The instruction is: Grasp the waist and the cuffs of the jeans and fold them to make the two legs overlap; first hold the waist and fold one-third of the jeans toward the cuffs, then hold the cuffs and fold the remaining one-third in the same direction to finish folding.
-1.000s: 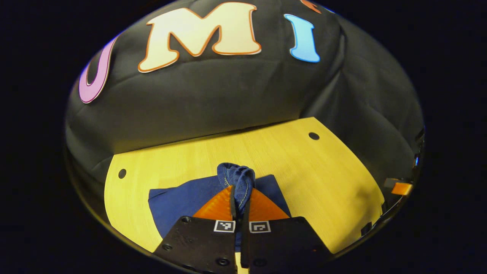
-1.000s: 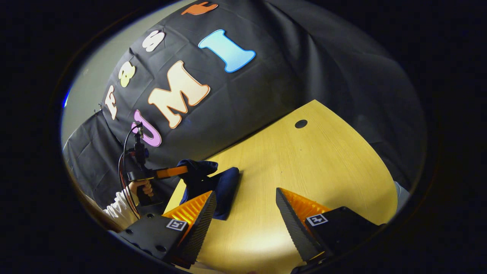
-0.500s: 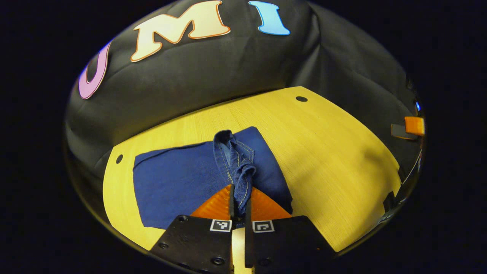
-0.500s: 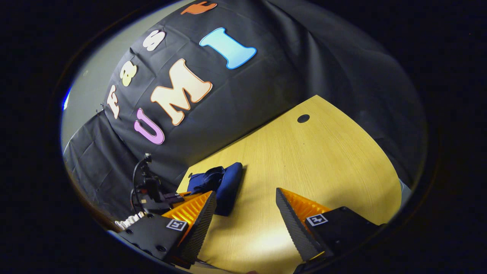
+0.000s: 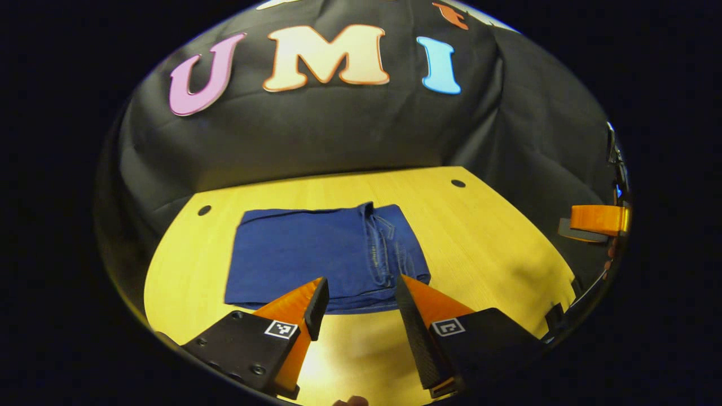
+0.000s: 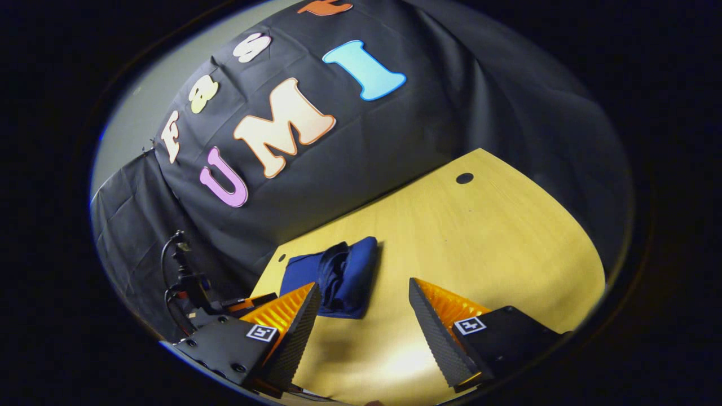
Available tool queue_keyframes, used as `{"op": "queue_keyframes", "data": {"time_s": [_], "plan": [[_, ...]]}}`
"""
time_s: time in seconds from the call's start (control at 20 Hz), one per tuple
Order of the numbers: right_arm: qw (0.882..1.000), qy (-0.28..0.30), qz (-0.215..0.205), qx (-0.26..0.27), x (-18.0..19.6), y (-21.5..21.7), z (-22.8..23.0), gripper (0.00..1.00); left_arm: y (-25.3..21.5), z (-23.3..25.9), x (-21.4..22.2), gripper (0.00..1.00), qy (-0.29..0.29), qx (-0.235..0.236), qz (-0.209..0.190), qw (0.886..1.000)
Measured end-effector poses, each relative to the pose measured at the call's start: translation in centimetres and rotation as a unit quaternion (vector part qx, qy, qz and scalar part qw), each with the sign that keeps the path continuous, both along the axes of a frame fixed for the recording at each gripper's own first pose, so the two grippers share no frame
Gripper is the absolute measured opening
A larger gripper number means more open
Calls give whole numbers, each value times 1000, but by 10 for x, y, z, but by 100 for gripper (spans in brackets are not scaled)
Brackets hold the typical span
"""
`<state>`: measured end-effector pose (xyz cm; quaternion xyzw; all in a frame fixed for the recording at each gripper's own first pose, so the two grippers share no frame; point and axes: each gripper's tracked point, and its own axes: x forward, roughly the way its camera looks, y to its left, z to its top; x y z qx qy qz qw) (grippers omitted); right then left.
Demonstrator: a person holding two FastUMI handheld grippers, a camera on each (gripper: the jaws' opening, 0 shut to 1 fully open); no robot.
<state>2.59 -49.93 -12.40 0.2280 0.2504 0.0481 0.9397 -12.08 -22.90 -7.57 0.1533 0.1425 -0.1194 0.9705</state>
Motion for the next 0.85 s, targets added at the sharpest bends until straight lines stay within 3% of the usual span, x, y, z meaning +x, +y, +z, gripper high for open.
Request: {"op": "queue_keyframes", "data": {"time_s": [0.2, 0.35, 0.5, 0.8, 0.85], "plan": [[1000, -13, -2, -15, -6, 51, 5, 97, 53, 35, -28, 71, -42, -8, 21, 999], [1000, -29, 3, -11, -13, 83, 17, 98, 73, 26, -37, 69, -28, -46, 24, 998], [999, -42, -5, -25, -19, 93, 23, 98, 93, 13, -42, 70, -7, -68, 31, 997], [998, -45, -26, -38, -38, 102, 27, 98, 105, -5, -51, 79, 18, -67, 3, 998], [998, -45, -28, -39, -42, 105, 27, 97, 107, -6, -53, 75, 19, -67, 0, 998]]}}
